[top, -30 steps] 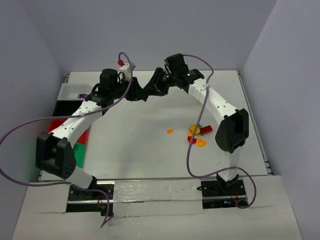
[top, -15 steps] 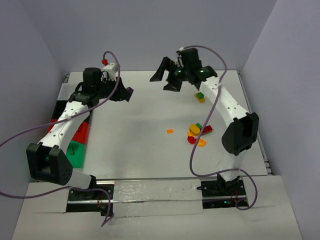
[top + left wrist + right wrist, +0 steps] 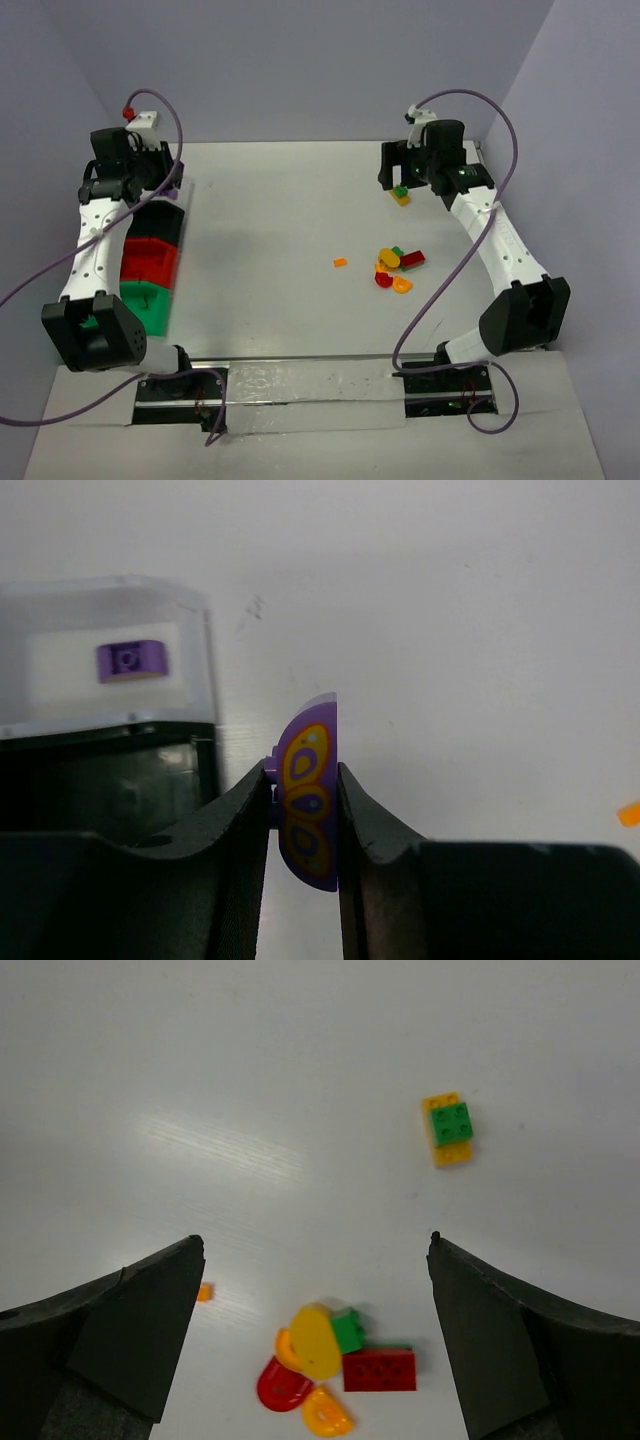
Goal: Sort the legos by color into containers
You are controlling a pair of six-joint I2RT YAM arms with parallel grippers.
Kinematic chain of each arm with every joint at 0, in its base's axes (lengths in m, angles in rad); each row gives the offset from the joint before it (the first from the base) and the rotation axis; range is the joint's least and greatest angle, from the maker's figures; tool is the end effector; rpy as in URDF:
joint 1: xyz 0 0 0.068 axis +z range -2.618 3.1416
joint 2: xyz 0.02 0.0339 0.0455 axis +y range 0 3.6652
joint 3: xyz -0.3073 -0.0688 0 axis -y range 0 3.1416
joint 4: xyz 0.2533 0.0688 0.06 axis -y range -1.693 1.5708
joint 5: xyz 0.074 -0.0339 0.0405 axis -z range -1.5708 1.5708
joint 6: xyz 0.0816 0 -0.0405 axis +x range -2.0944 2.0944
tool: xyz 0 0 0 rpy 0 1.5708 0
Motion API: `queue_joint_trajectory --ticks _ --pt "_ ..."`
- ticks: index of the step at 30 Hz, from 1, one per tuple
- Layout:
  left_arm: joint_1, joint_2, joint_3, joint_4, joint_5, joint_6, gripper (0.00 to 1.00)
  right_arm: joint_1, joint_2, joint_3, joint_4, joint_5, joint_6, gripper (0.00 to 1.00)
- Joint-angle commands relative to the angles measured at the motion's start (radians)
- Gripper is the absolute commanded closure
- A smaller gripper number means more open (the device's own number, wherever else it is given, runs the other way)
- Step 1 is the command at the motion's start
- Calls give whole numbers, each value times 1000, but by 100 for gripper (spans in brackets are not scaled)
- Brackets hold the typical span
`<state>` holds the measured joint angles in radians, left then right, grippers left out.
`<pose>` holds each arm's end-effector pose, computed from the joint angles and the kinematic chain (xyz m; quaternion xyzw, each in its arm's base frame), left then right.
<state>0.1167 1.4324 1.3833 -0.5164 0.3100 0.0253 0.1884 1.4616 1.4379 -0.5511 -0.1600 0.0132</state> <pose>0.3621 0.0174 0.3841 0.0347 0.8683 -0.1012 0.4844 0.3619 0.0822 0.3889 -0.1146 0.8690 0.1178 0.4667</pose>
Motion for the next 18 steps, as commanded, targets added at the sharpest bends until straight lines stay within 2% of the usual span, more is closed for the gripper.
queue_joint_trajectory --ticks 1,5,7,10,14,18 --pt "72 46 -49 199 -38 69 100 -7 -42 -107 77 61 -236 0" --pt "128 173 94 174 -66 41 100 -9 -43 -159 27 58 -264 0" --pt "167 264 216 146 -64 15 100 -8 -28 -159 -67 24 -281 0" --pt "182 363 323 117 -82 23 100 -12 -10 -165 -134 21 -276 0" --pt "185 441 374 121 -128 64 100 -29 23 -153 -161 48 -274 0" --pt "197 456 341 151 -164 82 100 -55 76 -112 -161 74 -289 0"
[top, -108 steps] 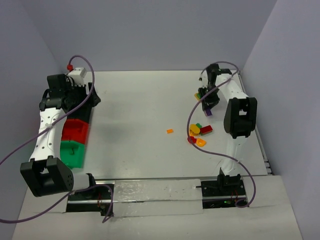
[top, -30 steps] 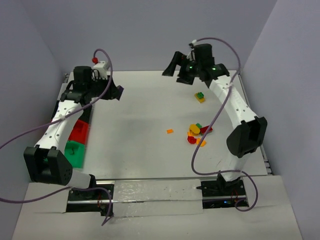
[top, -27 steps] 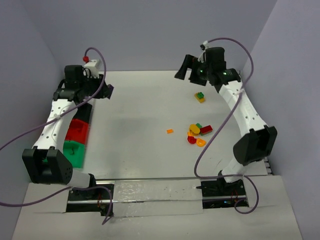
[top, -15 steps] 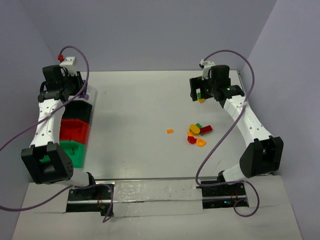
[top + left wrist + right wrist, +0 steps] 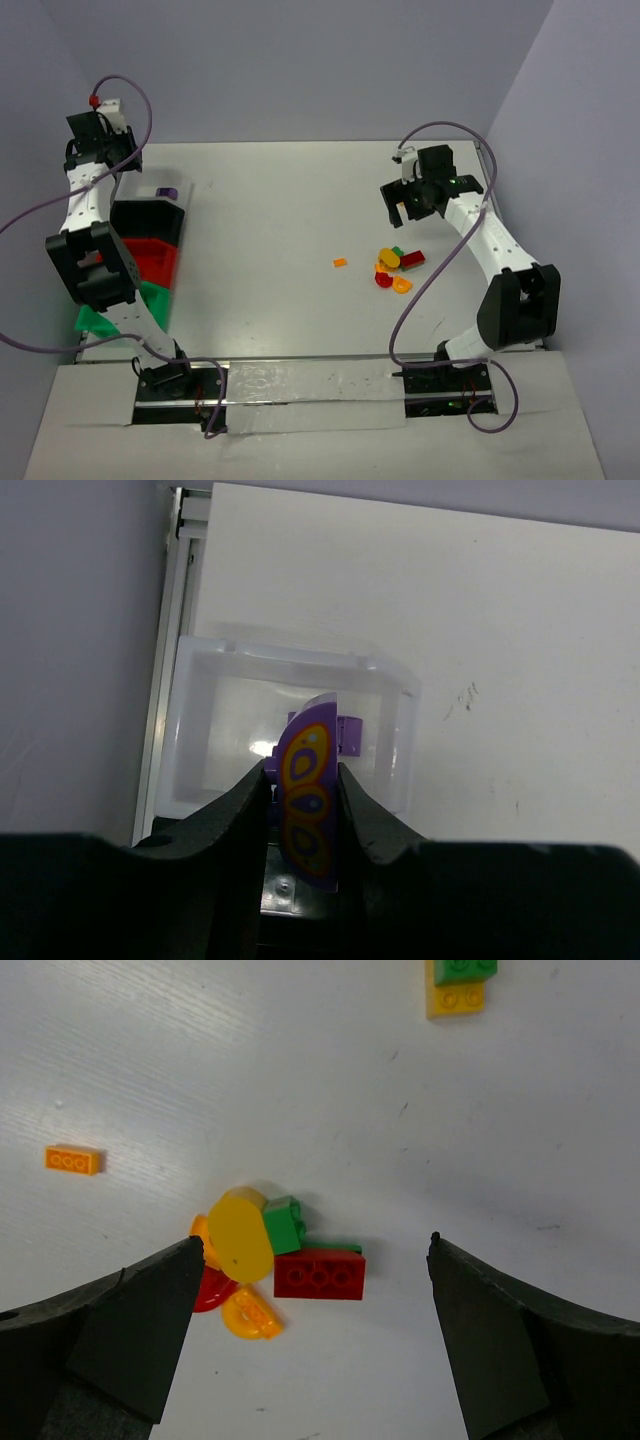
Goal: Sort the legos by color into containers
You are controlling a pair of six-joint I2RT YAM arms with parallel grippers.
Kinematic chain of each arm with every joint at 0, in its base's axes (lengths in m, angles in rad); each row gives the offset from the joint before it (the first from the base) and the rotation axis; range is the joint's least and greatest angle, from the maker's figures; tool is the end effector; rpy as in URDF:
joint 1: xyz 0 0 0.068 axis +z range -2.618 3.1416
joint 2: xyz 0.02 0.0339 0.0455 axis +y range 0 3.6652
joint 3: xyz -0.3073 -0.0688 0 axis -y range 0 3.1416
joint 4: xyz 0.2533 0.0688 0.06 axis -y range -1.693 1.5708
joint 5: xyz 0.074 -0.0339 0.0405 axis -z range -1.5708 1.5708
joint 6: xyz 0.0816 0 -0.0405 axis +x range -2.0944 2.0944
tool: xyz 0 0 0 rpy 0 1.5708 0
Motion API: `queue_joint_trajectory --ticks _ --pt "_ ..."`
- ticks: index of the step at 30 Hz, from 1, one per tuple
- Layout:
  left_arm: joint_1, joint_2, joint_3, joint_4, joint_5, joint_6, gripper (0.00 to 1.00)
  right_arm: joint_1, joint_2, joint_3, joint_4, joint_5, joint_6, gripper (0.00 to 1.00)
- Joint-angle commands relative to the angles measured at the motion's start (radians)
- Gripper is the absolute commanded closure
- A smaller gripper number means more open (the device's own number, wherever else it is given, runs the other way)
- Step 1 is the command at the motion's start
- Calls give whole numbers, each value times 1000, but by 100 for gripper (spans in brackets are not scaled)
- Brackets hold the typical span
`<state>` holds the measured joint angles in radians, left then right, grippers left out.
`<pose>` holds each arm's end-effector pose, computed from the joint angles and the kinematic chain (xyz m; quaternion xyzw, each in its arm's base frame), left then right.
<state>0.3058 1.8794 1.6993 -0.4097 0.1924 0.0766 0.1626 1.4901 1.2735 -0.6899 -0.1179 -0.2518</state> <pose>0.4828 0.1361 0.3342 -0.0555 0.8774 0.0059 0.4764 0.3449 0.0663 0.3019 -0.2129 0.9196 0.0411 0.3277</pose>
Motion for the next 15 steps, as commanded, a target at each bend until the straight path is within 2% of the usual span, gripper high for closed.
queue_joint_trajectory --ticks 1,7,15 --pt "9 15 19 51 -53 32 100 -43 63 72 -26 26 -17 0" --pt "34 101 50 32 -128 0 98 -65 173 181 -5 93 33 0" --pt "38 222 169 -8 -117 -38 90 -88 234 251 -1 113 81 0"
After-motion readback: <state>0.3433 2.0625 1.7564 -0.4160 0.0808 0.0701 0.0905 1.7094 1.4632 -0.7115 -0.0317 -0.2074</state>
